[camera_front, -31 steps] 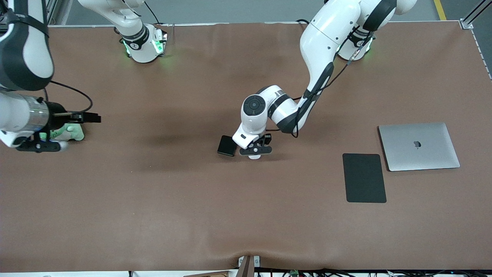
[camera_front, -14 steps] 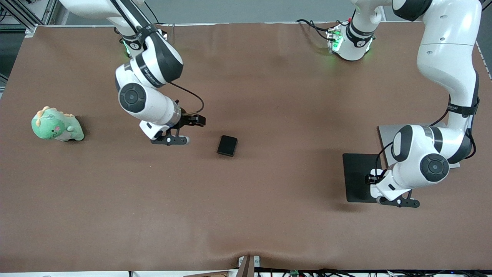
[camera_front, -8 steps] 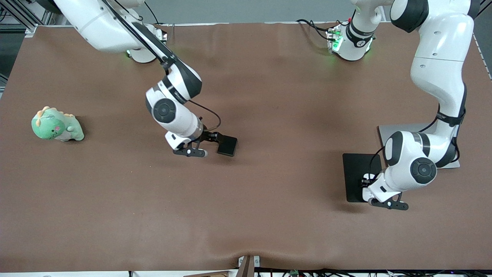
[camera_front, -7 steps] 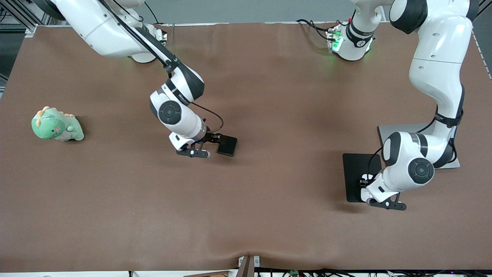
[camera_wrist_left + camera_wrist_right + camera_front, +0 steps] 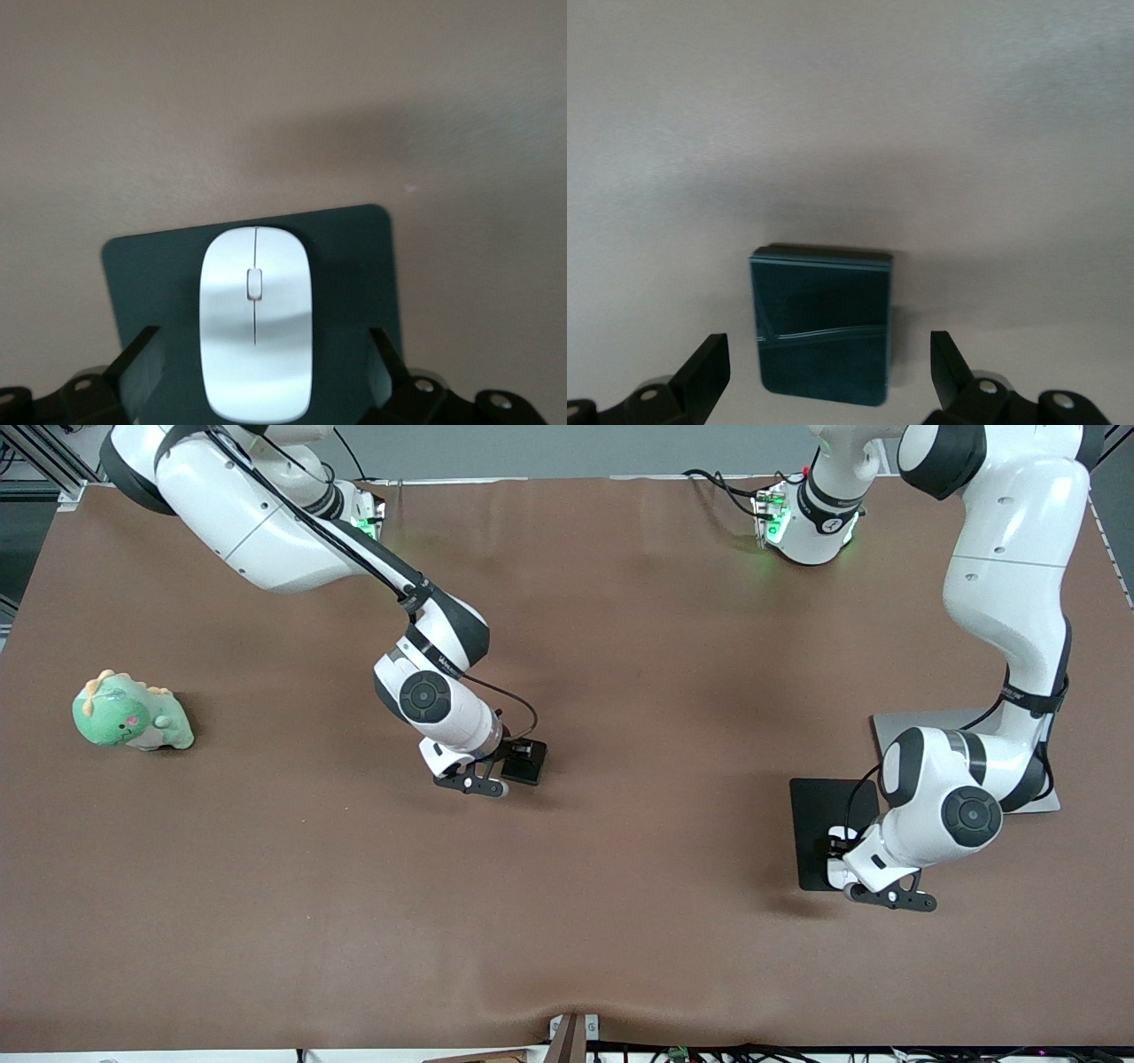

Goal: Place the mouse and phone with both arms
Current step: 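Open the left gripper and withdraw while the right gripper lifts the phone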

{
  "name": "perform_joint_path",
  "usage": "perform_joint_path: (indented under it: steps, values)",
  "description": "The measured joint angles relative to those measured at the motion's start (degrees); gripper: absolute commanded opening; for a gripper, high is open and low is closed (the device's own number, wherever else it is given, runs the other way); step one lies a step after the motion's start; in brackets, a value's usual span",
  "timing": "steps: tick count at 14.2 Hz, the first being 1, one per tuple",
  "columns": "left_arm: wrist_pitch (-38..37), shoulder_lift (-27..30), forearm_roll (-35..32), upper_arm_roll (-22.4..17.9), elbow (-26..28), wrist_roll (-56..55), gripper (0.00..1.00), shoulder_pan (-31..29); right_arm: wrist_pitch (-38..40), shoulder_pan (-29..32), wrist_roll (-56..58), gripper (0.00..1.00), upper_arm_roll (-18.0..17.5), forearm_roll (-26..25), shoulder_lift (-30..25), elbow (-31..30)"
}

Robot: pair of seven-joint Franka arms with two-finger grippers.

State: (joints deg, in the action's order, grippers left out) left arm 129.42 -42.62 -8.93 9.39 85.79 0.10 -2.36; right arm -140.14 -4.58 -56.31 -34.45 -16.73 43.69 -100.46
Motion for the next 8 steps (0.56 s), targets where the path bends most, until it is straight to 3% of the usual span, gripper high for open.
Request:
perform_joint_path:
  steps: [4, 8]
  values:
    - [-6.6, 10.3, 0.1, 0.7, -0.6, -0.4, 1.00, 0.0, 0.0, -0.2, -5.4, 1.00, -1.3, -7.0, 3.7, 1.6]
    - [-15.3, 20.3, 0.1, 1.6, -0.5, -3.4, 1.00, 0.0, 0.0, -0.2, -6.3, 1.00, -1.6, -8.1, 5.2, 2.6]
